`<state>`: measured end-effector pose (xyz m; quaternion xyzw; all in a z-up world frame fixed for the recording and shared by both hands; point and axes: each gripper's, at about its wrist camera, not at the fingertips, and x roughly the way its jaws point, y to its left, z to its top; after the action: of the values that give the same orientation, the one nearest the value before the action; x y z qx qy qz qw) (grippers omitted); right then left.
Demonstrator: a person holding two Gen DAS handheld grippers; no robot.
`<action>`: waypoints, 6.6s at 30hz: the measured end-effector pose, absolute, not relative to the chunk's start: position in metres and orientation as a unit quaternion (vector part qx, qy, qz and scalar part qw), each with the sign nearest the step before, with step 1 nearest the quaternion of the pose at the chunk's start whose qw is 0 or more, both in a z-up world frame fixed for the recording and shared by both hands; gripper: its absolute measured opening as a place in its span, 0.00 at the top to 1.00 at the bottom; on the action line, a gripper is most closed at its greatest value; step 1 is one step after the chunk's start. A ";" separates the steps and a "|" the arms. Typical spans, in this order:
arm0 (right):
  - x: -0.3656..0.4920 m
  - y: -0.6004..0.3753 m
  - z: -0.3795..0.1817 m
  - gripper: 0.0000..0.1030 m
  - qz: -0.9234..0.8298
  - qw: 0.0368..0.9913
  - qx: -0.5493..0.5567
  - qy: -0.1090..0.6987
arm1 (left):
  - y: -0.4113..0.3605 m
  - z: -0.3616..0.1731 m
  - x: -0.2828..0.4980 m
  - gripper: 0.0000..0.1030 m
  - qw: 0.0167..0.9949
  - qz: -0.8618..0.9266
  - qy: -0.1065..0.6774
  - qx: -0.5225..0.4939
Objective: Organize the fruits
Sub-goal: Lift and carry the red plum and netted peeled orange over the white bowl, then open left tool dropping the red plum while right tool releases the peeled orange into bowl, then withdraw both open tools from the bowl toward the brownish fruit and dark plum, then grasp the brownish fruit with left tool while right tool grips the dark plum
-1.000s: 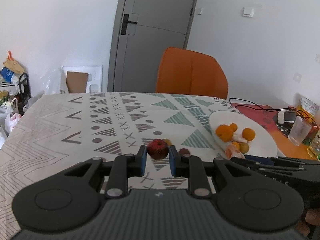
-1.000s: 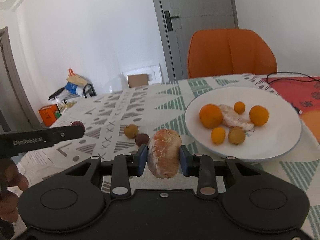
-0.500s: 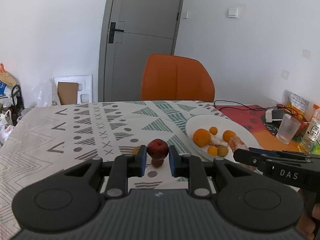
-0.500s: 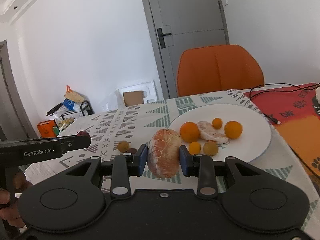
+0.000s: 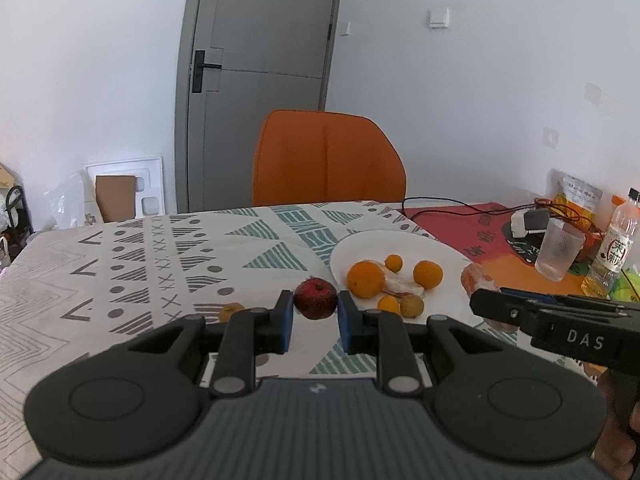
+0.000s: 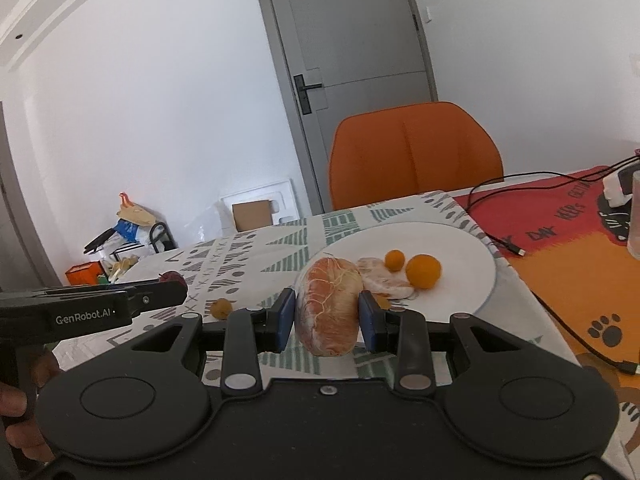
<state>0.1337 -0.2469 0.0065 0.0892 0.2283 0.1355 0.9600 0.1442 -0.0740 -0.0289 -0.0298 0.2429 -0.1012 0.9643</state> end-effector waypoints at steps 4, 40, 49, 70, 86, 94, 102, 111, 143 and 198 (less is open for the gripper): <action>0.136 -0.260 0.001 0.69 0.127 0.960 0.096 0.230 | -0.087 -0.032 0.154 0.79 0.963 -0.108 0.248 -0.020; 0.195 -0.313 -0.019 0.58 0.093 0.958 0.131 0.236 | -0.160 -0.063 0.225 0.75 0.944 -0.156 0.291 0.002; 0.185 -0.316 -0.021 0.55 0.084 0.955 0.138 0.249 | -0.149 -0.057 0.215 0.42 0.950 -0.140 0.280 0.006; 0.166 -0.274 -0.002 0.01 0.113 0.954 0.136 0.243 | -0.093 -0.040 0.172 0.09 0.961 -0.087 0.263 -0.005; 0.157 -0.240 0.008 0.00 0.146 0.949 0.124 0.251 | -0.032 -0.025 0.142 0.09 0.967 -0.035 0.249 -0.032; 0.155 -0.221 0.011 0.00 0.167 0.945 0.111 0.257 | -0.005 -0.023 0.131 0.09 0.968 -0.011 0.241 -0.064; 0.153 -0.197 0.009 0.00 0.196 0.941 0.082 0.264 | 0.017 -0.029 0.125 0.13 0.964 -0.005 0.247 -0.098; 0.159 -0.176 0.006 0.14 0.219 0.936 0.061 0.270 | 0.037 -0.041 0.130 0.37 0.954 -0.005 0.270 -0.134; 0.226 -0.126 -0.032 0.52 0.259 0.906 0.019 0.334 | 0.042 -0.070 0.183 0.55 0.947 0.002 0.297 -0.124; 0.202 -0.207 0.015 0.82 0.203 0.938 0.113 0.259 | -0.042 -0.025 0.209 0.76 0.960 -0.068 0.267 -0.047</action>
<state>0.2020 -0.2069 0.0152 0.1125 0.2591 0.2025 0.9376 0.2093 -0.0423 -0.0246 -0.0465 0.2673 -0.0684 0.9601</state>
